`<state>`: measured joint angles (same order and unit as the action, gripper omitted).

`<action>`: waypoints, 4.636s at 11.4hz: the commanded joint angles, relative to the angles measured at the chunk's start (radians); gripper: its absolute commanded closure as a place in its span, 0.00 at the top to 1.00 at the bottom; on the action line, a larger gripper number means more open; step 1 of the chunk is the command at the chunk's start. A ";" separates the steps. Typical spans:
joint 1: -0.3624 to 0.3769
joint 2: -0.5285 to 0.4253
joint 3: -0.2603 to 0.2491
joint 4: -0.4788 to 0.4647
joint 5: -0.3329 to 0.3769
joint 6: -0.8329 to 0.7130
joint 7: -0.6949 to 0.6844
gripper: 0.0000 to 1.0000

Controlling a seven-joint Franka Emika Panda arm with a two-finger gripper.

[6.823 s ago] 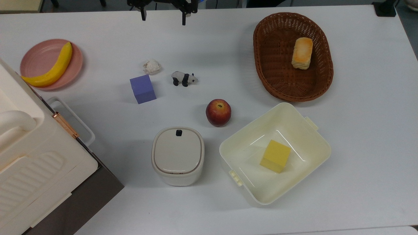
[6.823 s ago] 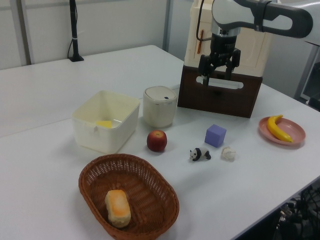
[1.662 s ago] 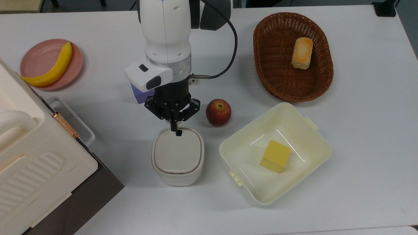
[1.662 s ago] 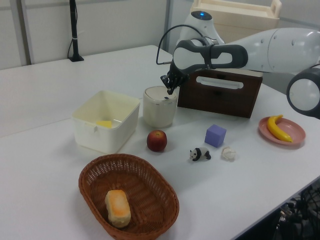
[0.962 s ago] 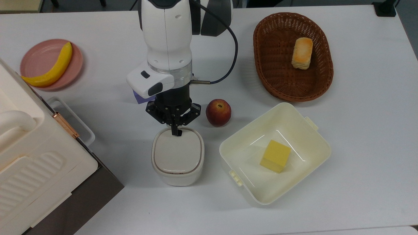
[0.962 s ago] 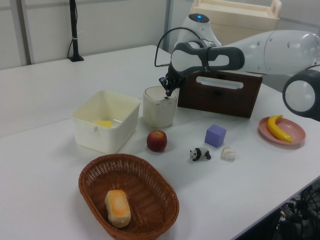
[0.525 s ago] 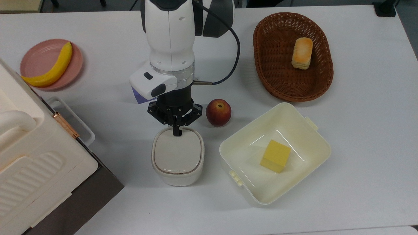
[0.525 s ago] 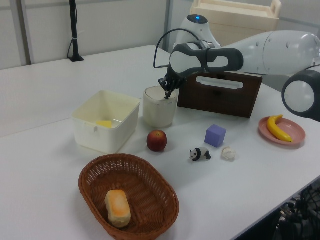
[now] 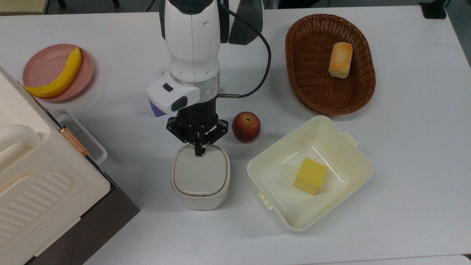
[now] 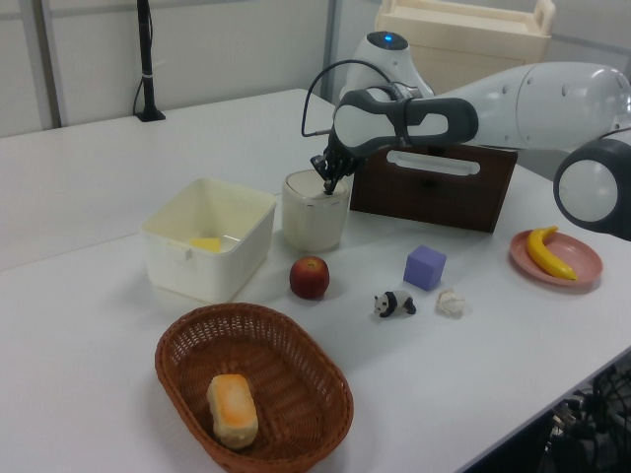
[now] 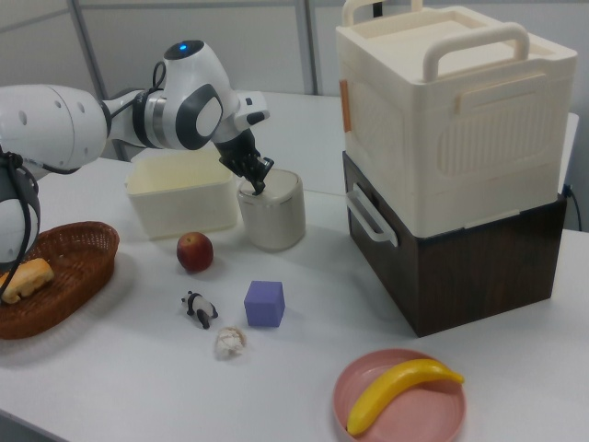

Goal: Open the trash can

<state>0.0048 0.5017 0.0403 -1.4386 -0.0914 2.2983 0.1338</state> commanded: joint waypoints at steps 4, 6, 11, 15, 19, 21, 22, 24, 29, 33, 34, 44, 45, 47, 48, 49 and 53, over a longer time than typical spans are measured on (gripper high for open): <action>0.004 0.020 0.003 0.014 -0.045 0.026 -0.005 0.00; 0.003 0.018 0.012 0.010 -0.048 0.026 -0.005 0.00; 0.004 0.023 0.012 0.009 -0.083 0.026 -0.006 0.00; 0.007 0.043 0.012 0.009 -0.135 0.026 -0.005 0.00; 0.004 0.018 0.016 0.007 -0.123 0.026 0.001 0.00; -0.034 -0.085 0.042 -0.034 -0.065 0.023 0.007 0.00; -0.054 -0.162 0.046 -0.080 -0.001 0.015 0.007 0.04; -0.069 -0.280 0.046 -0.169 0.061 0.010 0.007 0.15; -0.045 -0.414 0.046 -0.224 0.059 -0.276 -0.005 1.00; -0.042 -0.514 0.033 -0.223 0.061 -0.549 -0.005 1.00; -0.040 -0.540 0.018 -0.224 0.061 -0.589 -0.003 1.00; 0.034 -0.554 -0.102 -0.200 0.079 -0.668 -0.006 1.00; 0.035 -0.554 -0.102 -0.200 0.079 -0.669 -0.006 1.00; 0.034 -0.554 -0.102 -0.198 0.079 -0.669 -0.006 1.00; 0.034 -0.552 -0.102 -0.198 0.079 -0.669 -0.006 1.00; 0.034 -0.552 -0.102 -0.198 0.079 -0.669 -0.006 1.00; 0.032 -0.552 -0.102 -0.198 0.079 -0.669 -0.006 1.00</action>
